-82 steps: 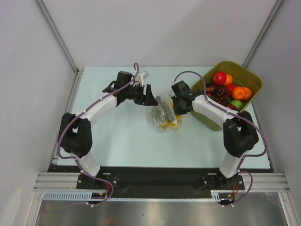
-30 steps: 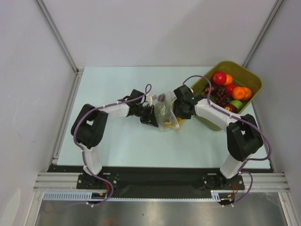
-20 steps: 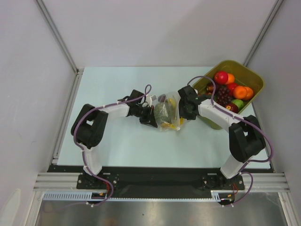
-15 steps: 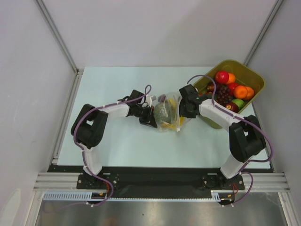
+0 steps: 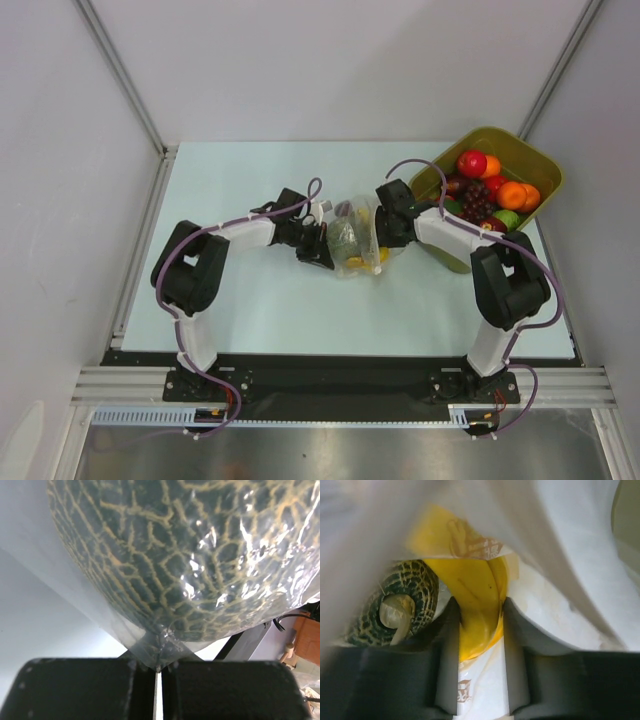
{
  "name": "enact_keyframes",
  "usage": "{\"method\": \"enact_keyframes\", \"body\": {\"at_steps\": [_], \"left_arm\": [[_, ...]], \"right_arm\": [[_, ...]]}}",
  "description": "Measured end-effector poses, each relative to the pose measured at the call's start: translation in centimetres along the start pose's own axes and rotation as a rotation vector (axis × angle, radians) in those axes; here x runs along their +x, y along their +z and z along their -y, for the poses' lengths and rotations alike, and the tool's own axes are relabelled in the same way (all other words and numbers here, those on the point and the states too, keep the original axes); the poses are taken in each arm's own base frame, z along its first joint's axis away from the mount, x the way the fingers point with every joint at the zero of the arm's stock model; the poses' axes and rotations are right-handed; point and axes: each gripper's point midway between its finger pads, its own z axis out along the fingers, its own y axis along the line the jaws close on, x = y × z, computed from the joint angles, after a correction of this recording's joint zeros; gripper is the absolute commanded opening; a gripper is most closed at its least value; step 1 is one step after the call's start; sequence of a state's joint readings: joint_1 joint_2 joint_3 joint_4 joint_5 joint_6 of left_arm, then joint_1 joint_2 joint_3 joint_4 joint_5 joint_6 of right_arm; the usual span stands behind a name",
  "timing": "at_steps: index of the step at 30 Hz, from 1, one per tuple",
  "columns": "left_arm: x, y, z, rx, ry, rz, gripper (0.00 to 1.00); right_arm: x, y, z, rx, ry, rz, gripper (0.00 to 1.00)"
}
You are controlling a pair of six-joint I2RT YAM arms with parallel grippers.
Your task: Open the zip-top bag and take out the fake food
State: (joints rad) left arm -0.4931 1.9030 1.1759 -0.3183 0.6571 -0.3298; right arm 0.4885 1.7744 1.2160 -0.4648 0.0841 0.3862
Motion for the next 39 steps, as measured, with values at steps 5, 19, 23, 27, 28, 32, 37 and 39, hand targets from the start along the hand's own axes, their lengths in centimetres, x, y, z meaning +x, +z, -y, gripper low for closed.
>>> {"method": "enact_keyframes", "body": {"at_steps": [5,19,23,27,28,32,37,39], "left_arm": [[-0.7,-0.2,-0.2,-0.019,0.001,0.016,0.0],[-2.5,-1.8,-2.8,-0.097,-0.03,0.068,0.0],[-2.9,-2.0,-2.9,-0.103,-0.026,0.078,0.0],[-3.2,-2.1,-2.9,-0.107,-0.018,0.084,0.0],[-3.2,-2.2,-3.1,-0.114,-0.02,0.086,0.0],[-3.3,-2.5,-3.7,-0.133,-0.027,0.092,0.0],[-3.6,-2.9,-4.5,-0.151,-0.036,0.104,0.0],[-3.7,-3.0,-4.8,-0.159,-0.04,0.108,0.0]], "right_arm": [[0.1,-0.2,0.1,0.001,-0.016,-0.007,0.0],[-4.6,-8.4,1.8,-0.007,0.1,0.139,0.0],[-5.4,-9.7,2.4,0.009,0.109,0.146,0.0],[-5.0,-10.4,2.7,0.025,0.088,0.118,0.0],[-4.9,-10.7,2.8,0.029,0.077,0.108,0.0],[-4.1,-11.4,3.5,0.064,0.051,0.067,0.0],[-4.0,-12.4,4.2,0.099,0.03,0.051,0.0],[-4.1,-12.6,4.4,0.108,0.026,0.05,0.0]]}}
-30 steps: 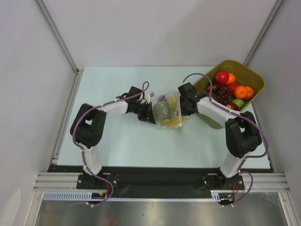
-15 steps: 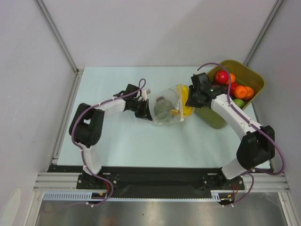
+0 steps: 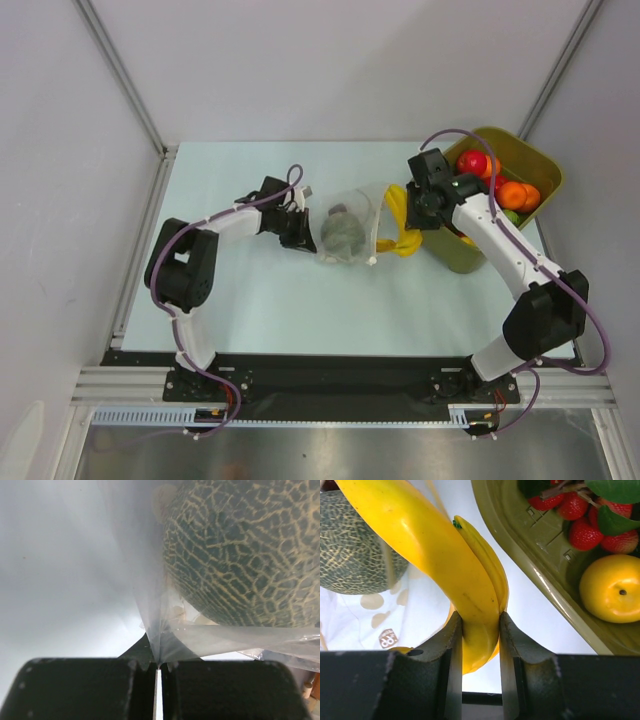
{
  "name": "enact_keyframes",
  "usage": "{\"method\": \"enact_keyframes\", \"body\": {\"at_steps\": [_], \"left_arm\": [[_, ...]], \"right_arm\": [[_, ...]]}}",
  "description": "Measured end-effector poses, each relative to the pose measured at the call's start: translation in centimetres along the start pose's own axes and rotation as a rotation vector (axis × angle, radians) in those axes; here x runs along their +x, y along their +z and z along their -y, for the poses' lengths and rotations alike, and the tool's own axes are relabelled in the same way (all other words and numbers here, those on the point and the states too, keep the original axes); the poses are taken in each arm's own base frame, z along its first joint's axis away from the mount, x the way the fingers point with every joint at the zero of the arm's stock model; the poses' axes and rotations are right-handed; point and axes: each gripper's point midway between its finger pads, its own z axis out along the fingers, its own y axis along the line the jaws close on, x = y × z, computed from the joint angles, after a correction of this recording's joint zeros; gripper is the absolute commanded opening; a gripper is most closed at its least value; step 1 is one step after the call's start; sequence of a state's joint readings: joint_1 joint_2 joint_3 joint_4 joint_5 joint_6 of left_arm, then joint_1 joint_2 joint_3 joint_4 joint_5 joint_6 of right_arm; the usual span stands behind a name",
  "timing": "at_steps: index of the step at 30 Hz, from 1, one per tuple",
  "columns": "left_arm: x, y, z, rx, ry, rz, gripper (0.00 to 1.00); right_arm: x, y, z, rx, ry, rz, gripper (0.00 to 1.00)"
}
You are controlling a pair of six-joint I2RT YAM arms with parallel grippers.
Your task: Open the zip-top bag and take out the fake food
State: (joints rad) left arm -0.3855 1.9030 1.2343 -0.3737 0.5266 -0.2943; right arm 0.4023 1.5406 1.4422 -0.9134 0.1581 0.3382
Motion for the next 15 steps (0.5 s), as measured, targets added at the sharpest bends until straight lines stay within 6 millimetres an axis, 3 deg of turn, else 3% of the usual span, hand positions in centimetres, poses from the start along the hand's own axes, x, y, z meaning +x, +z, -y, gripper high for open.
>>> {"method": "enact_keyframes", "body": {"at_steps": [8,12,15], "left_arm": [[-0.2,-0.3,-0.4,-0.006,-0.011,0.006,0.0],[-0.3,-0.3,-0.6,-0.007,-0.015,0.009,0.0],[-0.4,-0.4,-0.7,-0.008,-0.017,0.012,0.0]], "right_arm": [[0.7,-1.0,0.9,0.033,-0.016,-0.029,0.0],[0.7,-2.8,1.5,0.036,-0.018,-0.022,0.0],[-0.5,-5.0,1.6,0.022,-0.007,0.02,0.0]]}}
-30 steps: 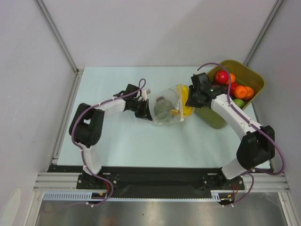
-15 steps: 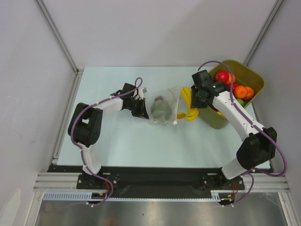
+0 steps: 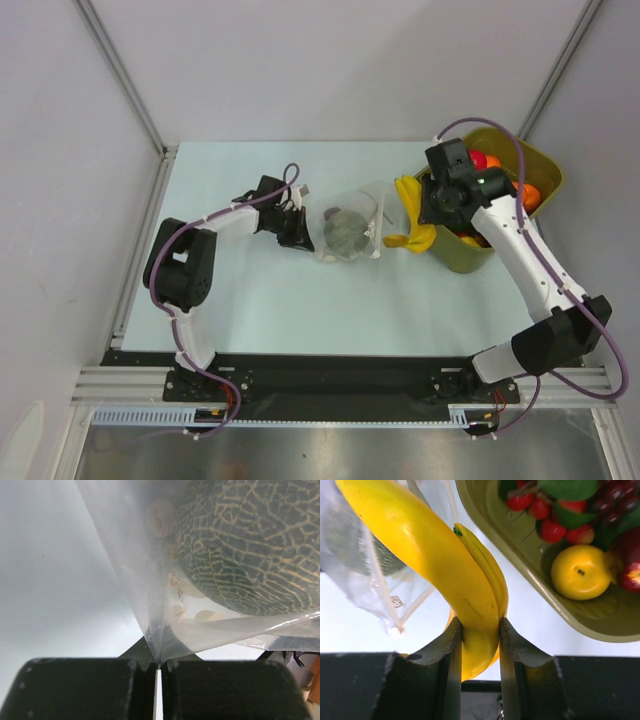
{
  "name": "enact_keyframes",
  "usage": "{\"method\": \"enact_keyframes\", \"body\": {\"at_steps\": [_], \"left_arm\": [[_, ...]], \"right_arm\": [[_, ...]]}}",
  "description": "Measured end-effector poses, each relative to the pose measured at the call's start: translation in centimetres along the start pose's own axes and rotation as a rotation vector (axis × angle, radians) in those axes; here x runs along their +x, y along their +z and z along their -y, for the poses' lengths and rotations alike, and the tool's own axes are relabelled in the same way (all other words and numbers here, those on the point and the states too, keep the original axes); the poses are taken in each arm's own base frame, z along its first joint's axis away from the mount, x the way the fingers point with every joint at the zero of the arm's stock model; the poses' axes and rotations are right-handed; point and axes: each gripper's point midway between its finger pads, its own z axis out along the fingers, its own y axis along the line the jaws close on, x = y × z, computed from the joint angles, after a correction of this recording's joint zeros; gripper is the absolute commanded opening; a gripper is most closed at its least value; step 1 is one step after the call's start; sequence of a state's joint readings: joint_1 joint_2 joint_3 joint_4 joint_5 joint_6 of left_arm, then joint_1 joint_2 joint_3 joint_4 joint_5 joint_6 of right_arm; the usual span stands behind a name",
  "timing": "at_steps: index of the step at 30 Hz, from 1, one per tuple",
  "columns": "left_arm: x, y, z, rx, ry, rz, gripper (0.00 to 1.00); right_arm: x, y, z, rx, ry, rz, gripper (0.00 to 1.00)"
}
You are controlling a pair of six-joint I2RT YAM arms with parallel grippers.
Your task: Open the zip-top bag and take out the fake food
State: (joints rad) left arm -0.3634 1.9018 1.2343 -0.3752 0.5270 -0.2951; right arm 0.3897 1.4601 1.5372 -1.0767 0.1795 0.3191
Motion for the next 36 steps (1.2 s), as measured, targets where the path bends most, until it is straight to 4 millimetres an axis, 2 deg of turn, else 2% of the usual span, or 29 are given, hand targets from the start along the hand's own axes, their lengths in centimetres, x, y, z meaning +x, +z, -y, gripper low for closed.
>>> {"method": "enact_keyframes", "body": {"at_steps": [4,7,11,15,21,26,32,36], "left_arm": [[-0.1,0.0,-0.1,-0.001,-0.002,0.002,0.0],[-0.1,-0.1,-0.1,-0.001,-0.003,0.003,0.0],[-0.1,-0.1,-0.1,0.002,-0.004,0.002,0.0],[-0.2,-0.2,0.0,0.008,-0.002,0.004,0.0],[-0.3,-0.5,0.3,0.012,0.003,0.011,0.0],[-0.3,-0.7,0.6,0.021,0.006,0.014,0.0],[-0.2,-0.9,0.8,0.028,0.007,0.015,0.0],[-0.3,-1.1,0.9,0.03,0.01,0.02,0.0]], "right_arm": [[-2.2,-2.8,0.6,-0.012,0.025,0.072,0.0],[-3.4,-4.3,1.9,-0.002,0.055,0.117,0.0],[-4.6,-5.3,5.7,0.053,0.125,0.162,0.0],[-5.6,-5.0,9.8,0.122,0.2,0.184,0.0],[-7.2,-2.8,15.6,0.206,0.307,0.188,0.0],[-7.6,0.9,19.7,0.264,0.378,0.144,0.0],[-9.7,4.0,22.9,0.311,0.41,0.139,0.0],[-11.4,5.1,24.1,0.328,0.408,0.162,0.0]]}}
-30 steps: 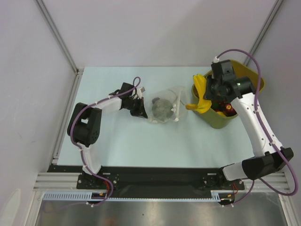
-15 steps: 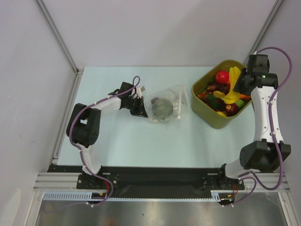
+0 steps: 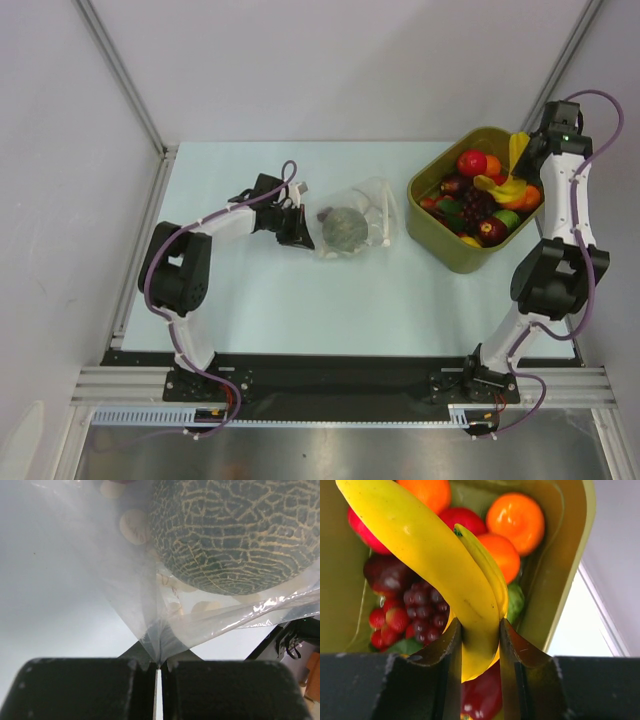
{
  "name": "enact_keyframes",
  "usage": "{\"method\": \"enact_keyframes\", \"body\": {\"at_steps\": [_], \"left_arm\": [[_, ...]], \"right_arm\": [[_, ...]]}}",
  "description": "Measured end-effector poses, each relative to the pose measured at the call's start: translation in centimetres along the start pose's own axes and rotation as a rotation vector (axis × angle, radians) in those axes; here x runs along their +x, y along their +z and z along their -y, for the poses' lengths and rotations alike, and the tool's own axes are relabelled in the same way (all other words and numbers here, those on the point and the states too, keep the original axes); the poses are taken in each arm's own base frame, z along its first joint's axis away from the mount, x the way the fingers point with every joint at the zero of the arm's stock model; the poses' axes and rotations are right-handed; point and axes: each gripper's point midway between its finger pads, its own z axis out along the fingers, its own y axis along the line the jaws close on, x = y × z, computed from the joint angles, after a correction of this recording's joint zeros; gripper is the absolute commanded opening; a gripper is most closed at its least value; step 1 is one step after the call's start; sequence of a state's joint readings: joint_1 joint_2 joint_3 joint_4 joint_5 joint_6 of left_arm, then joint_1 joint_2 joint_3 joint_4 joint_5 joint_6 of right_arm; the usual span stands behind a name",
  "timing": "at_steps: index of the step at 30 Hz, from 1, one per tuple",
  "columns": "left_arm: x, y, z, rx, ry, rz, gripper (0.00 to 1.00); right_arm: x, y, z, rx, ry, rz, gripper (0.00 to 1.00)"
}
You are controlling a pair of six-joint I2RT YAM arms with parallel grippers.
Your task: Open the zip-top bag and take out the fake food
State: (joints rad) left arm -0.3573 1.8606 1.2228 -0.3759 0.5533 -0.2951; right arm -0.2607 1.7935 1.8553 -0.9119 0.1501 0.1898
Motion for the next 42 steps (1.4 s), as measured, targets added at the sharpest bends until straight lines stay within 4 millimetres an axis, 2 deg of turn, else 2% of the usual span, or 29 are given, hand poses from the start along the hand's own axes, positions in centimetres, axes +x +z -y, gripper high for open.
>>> {"method": "enact_keyframes", "body": {"at_steps": [2,3,4,7,9,10,13,18,22,25,29,32,34,38,42], "left_arm": [[0.0,0.0,0.0,0.0,0.0,0.001,0.0],[0.0,-0.1,0.1,0.001,0.001,0.002,0.0],[0.1,-0.1,0.0,0.0,0.0,0.001,0.0],[0.3,-0.1,0.0,0.0,-0.002,-0.002,0.0],[0.4,-0.1,-0.1,0.0,-0.002,-0.003,0.0],[0.4,-0.1,-0.1,-0.001,-0.002,-0.003,0.0],[0.4,-0.1,-0.1,0.0,-0.002,-0.003,0.0],[0.4,-0.1,0.0,0.003,-0.002,-0.004,0.0],[0.4,-0.1,0.0,0.002,-0.003,-0.006,0.0],[0.5,-0.1,-0.1,0.001,-0.005,-0.007,0.0],[0.5,-0.1,-0.2,0.0,-0.009,-0.008,0.0],[0.4,-0.3,-0.5,-0.004,-0.016,-0.005,0.0],[0.4,-0.4,-0.8,-0.008,-0.024,-0.003,0.0],[0.7,-0.6,-1.8,-0.02,-0.047,-0.007,0.0],[0.8,-0.9,-2.4,-0.028,-0.052,-0.008,0.0]], "right_arm": [[-0.6,0.7,-0.1,0.0,-0.003,0.007,0.08],[-0.8,1.0,-0.1,0.0,-0.004,0.008,0.16],[-0.9,1.3,-0.2,0.001,-0.006,0.005,0.36],[-0.4,2.1,-0.2,0.006,-0.015,-0.019,0.55],[0.0,2.4,-0.2,0.009,-0.025,-0.032,0.59],[0.0,2.4,-0.1,0.008,-0.028,-0.034,0.67],[0.0,2.3,-0.1,0.007,-0.034,-0.035,0.76],[0.0,2.0,-0.2,0.001,-0.041,-0.038,0.76],[-0.6,0.4,-1.6,-0.056,-0.071,-0.004,0.72],[-1.2,-2.2,-4.4,-0.134,-0.133,0.054,0.7],[-0.5,-7.1,-11.6,-0.304,-0.279,0.143,0.67],[2.1,-10.2,-16.8,-0.457,-0.37,0.158,0.62],[4.5,-11.6,-19.5,-0.549,-0.416,0.139,0.57],[8.9,-12.0,-21.9,-0.627,-0.461,0.062,0.51],[14.2,-11.1,-22.8,-0.638,-0.517,-0.048,0.49]]}}
